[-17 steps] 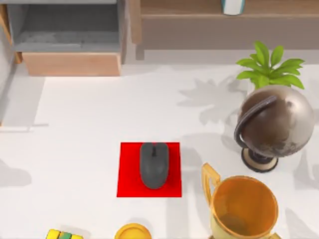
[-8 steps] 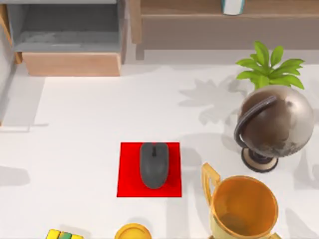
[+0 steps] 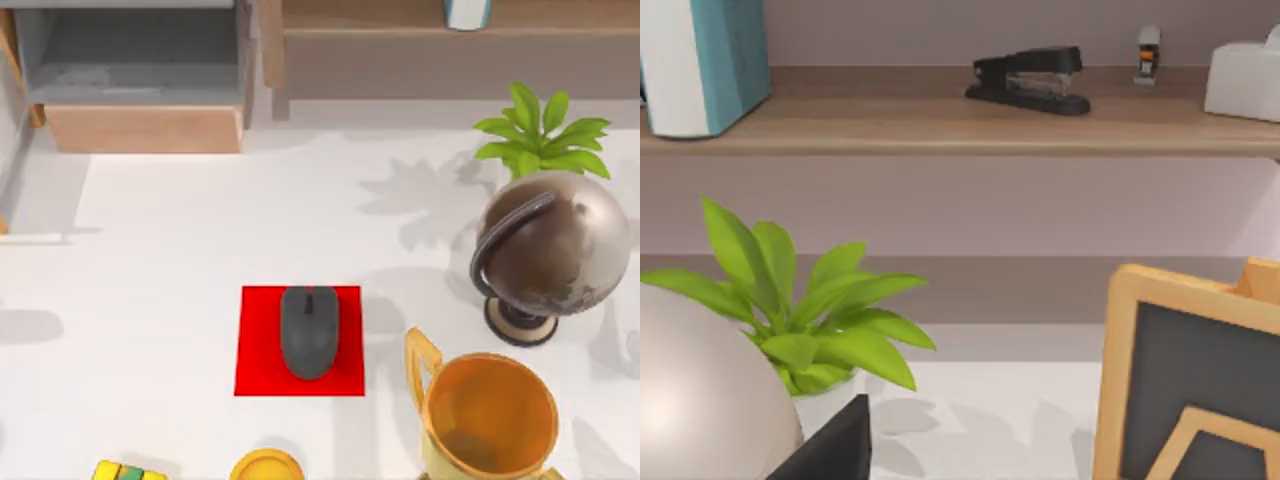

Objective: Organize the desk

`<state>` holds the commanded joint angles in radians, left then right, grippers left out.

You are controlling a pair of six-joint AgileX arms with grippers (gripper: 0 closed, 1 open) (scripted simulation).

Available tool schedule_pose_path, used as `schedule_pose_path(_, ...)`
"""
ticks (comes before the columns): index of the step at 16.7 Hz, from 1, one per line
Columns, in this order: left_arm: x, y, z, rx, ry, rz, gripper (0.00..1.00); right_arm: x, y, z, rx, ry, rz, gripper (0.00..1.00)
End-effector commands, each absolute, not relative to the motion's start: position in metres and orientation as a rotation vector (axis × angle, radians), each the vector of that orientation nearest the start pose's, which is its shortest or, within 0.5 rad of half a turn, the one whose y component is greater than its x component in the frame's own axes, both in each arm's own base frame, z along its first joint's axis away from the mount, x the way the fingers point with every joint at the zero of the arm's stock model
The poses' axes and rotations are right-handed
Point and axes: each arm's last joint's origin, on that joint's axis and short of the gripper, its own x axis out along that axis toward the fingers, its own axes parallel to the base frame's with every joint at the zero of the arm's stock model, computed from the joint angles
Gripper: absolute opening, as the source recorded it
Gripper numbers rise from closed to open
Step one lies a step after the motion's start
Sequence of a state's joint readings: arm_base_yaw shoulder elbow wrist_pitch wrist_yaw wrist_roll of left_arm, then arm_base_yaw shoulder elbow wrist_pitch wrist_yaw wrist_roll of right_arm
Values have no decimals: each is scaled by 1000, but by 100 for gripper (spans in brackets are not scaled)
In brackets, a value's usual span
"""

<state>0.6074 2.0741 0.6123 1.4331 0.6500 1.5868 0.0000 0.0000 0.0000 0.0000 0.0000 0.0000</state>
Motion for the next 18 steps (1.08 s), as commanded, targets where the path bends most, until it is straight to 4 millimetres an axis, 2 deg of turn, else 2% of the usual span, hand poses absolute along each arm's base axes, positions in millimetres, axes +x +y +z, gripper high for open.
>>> schedule_pose_path(4,314,174,91,1557,-2,-25,0,106,-1,160,0,0,0,100)
schedule_pose_path(10,320,173,89,1549,6,-35,0,106,-1,160,0,0,0,100)
schedule_pose_path(15,364,175,92,1558,-6,-25,0,106,-1,160,0,0,0,100)
schedule_pose_path(18,378,173,90,1550,6,-29,0,106,-1,160,0,0,0,100)
